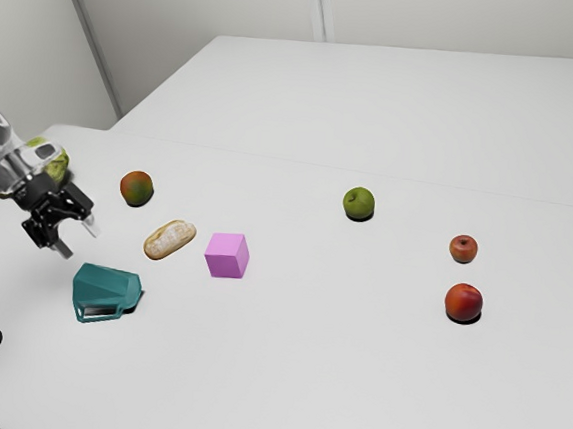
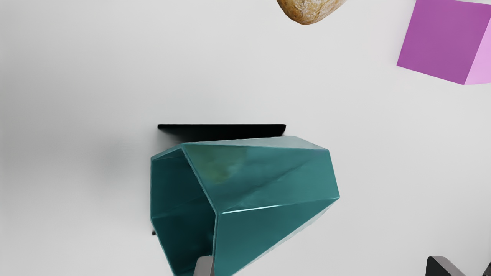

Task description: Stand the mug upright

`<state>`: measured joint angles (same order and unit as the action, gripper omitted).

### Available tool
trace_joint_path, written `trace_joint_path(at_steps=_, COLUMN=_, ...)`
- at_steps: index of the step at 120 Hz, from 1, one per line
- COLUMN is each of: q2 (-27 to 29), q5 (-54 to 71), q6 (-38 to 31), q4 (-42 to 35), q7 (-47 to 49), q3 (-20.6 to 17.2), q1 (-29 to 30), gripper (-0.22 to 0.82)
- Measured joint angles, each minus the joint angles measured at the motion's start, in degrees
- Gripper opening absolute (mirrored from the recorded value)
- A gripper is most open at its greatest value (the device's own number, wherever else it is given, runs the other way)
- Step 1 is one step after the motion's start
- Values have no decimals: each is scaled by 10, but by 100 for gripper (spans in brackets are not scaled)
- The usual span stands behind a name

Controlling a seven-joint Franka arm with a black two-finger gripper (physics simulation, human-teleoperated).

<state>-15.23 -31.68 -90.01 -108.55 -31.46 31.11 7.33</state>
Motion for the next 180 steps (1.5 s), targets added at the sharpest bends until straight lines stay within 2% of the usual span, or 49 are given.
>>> trace_joint_path(at_steps=30, q2=-36, q5=-24, q6=-1, q4=-20, q7=-54, q3=0, q1=23, gripper=60)
trace_joint_path(at_steps=68, q2=-40, q5=-77, q6=-7, q4=-74, q7=-96, q3=-8, q1=22, gripper=60)
trace_joint_path(at_steps=76, q2=-36, q5=-86, q6=-8, q4=-77, q7=-102, q3=-10, q1=22, gripper=54)
trace_joint_path(at_steps=100, q2=-16, q5=-98, q6=-9, q4=-78, q7=-114, q3=-16, q1=22, gripper=26)
trace_joint_path(at_steps=113, q2=-3, q5=-99, q6=-10, q4=-76, q7=-116, q3=-26, q1=22, gripper=15)
trace_joint_path(at_steps=131, q2=1, q5=-101, q6=-13, q4=-71, q7=-113, q3=-49, q1=20, gripper=6)
trace_joint_path(at_steps=150, q2=2, q5=-102, q6=-16, q4=-70, q7=-109, q3=-55, q1=21, gripper=-8)
trace_joint_path(at_steps=180, q2=7, q5=-102, q6=-17, q4=-70, q7=-102, q3=-58, q1=21, gripper=-16)
